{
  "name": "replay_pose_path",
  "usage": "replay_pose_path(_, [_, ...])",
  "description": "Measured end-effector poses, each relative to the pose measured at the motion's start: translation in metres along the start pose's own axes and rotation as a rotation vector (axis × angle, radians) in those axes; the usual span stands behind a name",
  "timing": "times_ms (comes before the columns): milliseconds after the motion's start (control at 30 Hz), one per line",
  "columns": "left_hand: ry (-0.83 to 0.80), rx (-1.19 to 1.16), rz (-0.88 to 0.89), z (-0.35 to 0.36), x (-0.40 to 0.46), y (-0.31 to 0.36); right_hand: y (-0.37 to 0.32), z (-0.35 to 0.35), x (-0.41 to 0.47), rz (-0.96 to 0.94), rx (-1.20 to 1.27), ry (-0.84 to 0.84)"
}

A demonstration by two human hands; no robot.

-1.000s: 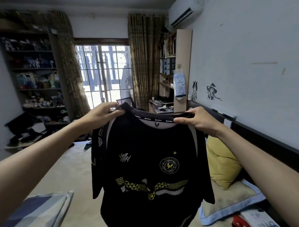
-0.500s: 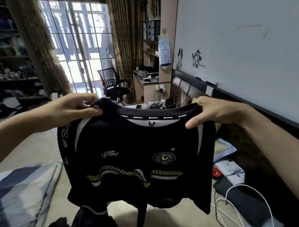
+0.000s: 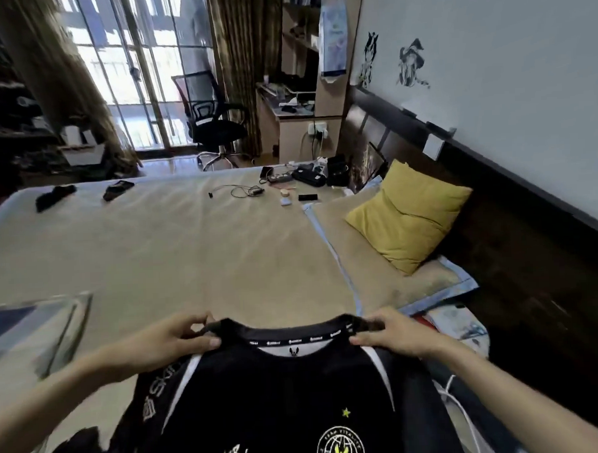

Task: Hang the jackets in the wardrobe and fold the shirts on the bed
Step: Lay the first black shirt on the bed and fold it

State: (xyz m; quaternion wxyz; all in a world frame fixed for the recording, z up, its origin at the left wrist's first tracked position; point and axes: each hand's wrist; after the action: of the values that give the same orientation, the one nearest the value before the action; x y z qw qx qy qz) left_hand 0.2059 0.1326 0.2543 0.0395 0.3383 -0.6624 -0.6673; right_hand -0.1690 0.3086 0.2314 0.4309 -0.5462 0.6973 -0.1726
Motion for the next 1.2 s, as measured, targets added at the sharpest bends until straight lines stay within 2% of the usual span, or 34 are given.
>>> replay_pose_path(100, [0.050, -0.014, -0.095, -0.002, 0.063, -0.074, 0.075, 0.040, 0.077, 0.084, 0.002, 0.036])
replay_pose_path(233, [0.147, -0.097, -0.171, -0.004, 0.137, -0.171, 0.166, 0.088, 0.171, 0.100, 0.064, 0.039])
replay_pose_path(300, [0.215, -0.129, -0.201, -0.007, 0.164, -0.197, 0.189, 0.101, 0.208, 0.138, 0.095, 0.073])
replay_pose_path(467, [0.337, -0.159, -0.261, -0.045, 0.249, -0.243, 0.192, 0.116, 0.322, 0.175, 0.086, 0.124])
replay_pose_path(633, [0.454, -0.222, -0.315, -0.116, 0.327, -0.314, 0.203, 0.140, 0.442, 0.153, 0.059, 0.123])
replay_pose_path(800, [0.539, -0.206, -0.318, -0.164, 0.385, -0.364, 0.217, 0.158, 0.541, 0.160, -0.007, 0.215])
replay_pose_path(967, [0.638, -0.131, -0.283, -0.188, 0.428, -0.375, 0.223, 0.150, 0.589, 0.148, -0.078, 0.208])
replay_pose_path(1200, [0.644, -0.104, -0.286, -0.194, 0.450, -0.373, 0.215, 0.125, 0.589, 0.154, 0.111, 0.059])
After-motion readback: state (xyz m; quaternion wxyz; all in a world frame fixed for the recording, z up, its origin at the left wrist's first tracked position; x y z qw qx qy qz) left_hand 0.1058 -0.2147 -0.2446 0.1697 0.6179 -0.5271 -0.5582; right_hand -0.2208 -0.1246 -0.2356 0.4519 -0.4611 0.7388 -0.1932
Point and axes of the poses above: each hand's wrist, its own x-axis towards the middle knuckle, its own z-axis out of the palm, y = z × x, and after that the axes turned 9 degrees about -x, right-handed
